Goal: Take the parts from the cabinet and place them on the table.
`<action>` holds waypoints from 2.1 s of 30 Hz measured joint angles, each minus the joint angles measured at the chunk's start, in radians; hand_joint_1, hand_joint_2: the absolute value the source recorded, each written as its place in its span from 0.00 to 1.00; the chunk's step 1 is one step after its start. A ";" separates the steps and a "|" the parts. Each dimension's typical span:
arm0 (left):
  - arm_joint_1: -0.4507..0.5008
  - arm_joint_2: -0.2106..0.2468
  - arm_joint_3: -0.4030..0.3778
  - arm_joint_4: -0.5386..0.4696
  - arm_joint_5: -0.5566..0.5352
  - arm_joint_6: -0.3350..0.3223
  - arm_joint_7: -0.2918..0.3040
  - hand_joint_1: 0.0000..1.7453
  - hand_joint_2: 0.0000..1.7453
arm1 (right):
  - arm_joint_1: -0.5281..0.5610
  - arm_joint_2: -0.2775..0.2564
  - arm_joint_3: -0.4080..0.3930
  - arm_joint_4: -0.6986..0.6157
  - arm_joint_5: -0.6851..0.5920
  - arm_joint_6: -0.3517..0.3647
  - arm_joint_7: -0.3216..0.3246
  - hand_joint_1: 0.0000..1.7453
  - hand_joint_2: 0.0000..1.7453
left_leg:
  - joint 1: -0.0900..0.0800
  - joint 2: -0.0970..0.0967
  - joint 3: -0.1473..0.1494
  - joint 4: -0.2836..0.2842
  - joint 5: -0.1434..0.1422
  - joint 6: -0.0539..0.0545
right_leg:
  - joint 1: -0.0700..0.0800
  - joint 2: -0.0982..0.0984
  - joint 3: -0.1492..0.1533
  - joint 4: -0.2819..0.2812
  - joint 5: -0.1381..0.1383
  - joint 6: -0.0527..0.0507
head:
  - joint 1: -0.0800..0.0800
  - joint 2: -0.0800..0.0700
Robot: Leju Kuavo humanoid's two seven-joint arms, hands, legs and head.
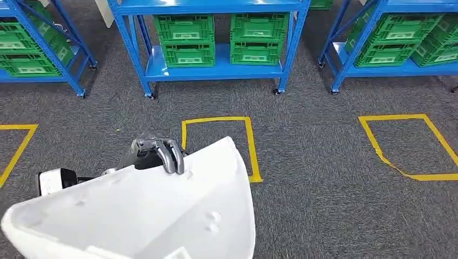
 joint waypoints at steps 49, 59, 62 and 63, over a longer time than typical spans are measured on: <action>0.022 0.025 -0.019 0.001 -0.015 0.035 -0.002 1.00 1.00 | 0.006 0.024 -0.045 0.002 -0.027 -0.036 0.104 0.00 0.00 | 0.032 -0.003 0.128 0.052 -0.100 -0.054 | -0.001 -0.005 -0.114 -0.021 0.088 -0.045 | -0.002 0.000; 0.017 0.034 -0.029 -0.013 0.020 -0.038 0.005 1.00 1.00 | 0.008 0.014 -0.042 0.002 0.000 0.014 0.046 0.00 0.00 | 0.020 -0.019 0.110 -0.031 -0.071 0.000 | -0.002 -0.003 -0.221 0.233 -0.015 -0.001 | 0.007 0.000; 0.000 0.034 -0.039 -0.013 0.020 -0.048 0.005 1.00 1.00 | 0.010 0.003 -0.043 0.002 0.007 0.014 0.058 0.00 0.00 | 0.014 -0.040 0.088 -0.002 -0.073 -0.010 | -0.006 0.050 -0.090 -0.011 0.044 0.000 | 0.007 0.000; -0.005 0.034 -0.044 -0.014 0.021 -0.052 0.006 1.00 1.00 | 0.009 0.002 -0.043 0.002 0.009 0.014 0.062 0.00 0.00 | 0.014 -0.047 0.081 0.001 -0.071 -0.016 | -0.006 0.036 -0.094 -0.008 0.051 -0.011 | 0.005 0.000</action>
